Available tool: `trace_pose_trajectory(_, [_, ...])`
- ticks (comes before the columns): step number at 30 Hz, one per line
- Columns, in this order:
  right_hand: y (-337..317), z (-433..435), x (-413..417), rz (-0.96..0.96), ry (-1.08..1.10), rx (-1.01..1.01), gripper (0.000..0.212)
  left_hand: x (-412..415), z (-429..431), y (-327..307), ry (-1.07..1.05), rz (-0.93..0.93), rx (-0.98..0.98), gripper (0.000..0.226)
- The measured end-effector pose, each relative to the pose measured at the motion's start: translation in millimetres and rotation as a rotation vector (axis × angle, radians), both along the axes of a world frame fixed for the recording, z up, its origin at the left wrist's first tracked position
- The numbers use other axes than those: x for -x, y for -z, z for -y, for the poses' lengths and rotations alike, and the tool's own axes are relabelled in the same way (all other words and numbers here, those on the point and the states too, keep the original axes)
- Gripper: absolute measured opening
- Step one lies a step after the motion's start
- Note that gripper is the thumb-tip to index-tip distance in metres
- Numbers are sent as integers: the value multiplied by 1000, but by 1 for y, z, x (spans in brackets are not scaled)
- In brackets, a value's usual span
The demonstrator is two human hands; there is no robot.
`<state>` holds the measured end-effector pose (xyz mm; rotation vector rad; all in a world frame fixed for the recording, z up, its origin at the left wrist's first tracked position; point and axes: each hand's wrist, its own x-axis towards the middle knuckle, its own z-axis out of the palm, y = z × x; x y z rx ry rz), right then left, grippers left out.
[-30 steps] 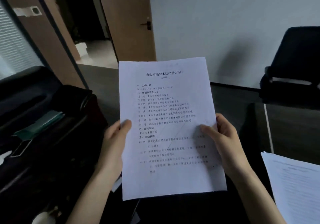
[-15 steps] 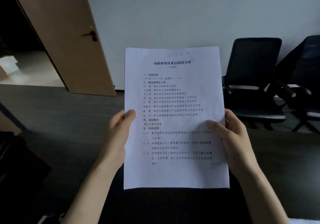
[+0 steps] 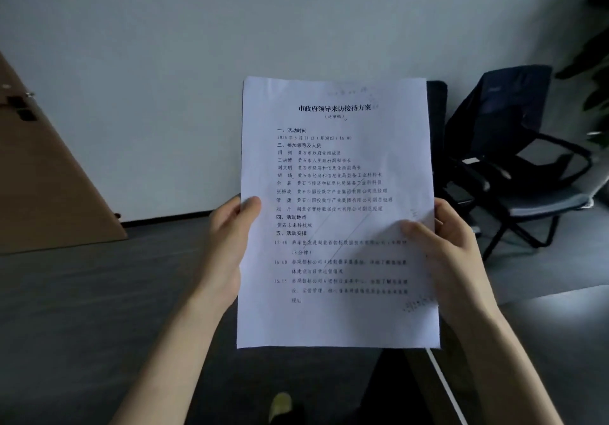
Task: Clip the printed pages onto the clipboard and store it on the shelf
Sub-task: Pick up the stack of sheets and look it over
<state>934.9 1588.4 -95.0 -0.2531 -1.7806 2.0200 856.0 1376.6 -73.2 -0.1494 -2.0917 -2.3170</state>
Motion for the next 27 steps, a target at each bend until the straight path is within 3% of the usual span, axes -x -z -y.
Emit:
trace_pose_trajectory(7, [7,-51,118,4,270,36,15,170,-77,4,329,-18,41,7])
trace_pose_trajectory(12, [11,-92,172,7,475,89,14,257,-151,2,540,-13,50,25])
trace_pose_trajectory(23, [26,-243,206,-30,840,63,15,342,-373,14,1009,0,21,29])
trace_pose_trajectory(27, [25,-315,208,-46,896,64,19,350,-468,14,1075,36,-2,33])
